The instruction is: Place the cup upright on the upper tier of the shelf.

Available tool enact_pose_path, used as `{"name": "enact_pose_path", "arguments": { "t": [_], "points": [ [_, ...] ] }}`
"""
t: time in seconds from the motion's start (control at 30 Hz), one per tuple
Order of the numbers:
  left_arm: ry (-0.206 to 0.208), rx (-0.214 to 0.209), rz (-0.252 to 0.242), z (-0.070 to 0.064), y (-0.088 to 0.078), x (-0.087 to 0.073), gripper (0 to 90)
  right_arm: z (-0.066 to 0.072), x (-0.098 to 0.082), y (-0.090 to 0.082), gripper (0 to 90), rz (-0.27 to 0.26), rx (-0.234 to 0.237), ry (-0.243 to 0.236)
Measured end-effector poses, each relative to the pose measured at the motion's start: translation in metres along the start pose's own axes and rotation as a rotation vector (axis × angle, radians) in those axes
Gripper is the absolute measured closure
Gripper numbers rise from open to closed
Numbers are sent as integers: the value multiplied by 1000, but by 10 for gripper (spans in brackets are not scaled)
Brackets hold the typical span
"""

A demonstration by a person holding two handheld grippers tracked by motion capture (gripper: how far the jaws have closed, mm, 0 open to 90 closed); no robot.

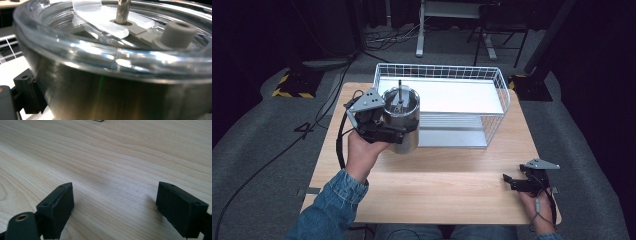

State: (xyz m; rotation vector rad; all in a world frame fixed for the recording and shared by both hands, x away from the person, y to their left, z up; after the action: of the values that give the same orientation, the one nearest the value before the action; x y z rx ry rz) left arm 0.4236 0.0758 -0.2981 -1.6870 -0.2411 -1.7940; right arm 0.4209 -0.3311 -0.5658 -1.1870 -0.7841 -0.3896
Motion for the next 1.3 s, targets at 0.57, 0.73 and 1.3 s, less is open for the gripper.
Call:
{"name": "enact_pose_path", "arguments": {
  "t": [0.57,0.73,1.3],
  "points": [
    [-8,30,-48,23,13,39,32,0,0,0,151,0,-1,1],
    [-7,51,-53,33,21,52,32,0,0,0,151,-1,-2,4],
    [-27,123,-94,69,55,73,33,0,0,0,152,-2,-3,2]
  ]
}}
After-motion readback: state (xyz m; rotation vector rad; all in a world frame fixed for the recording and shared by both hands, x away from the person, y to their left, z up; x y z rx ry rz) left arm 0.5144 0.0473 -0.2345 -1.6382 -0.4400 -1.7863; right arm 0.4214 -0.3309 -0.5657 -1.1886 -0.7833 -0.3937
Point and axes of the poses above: each handheld gripper's, and its own axes: y roughly forward along the jaws, x roughly out of its top, z roughly to its left, the point moved 9 cm from there along y, roughly forward along the jaws, and after that the axes turned 13 degrees about y, right-handed, at the moved point
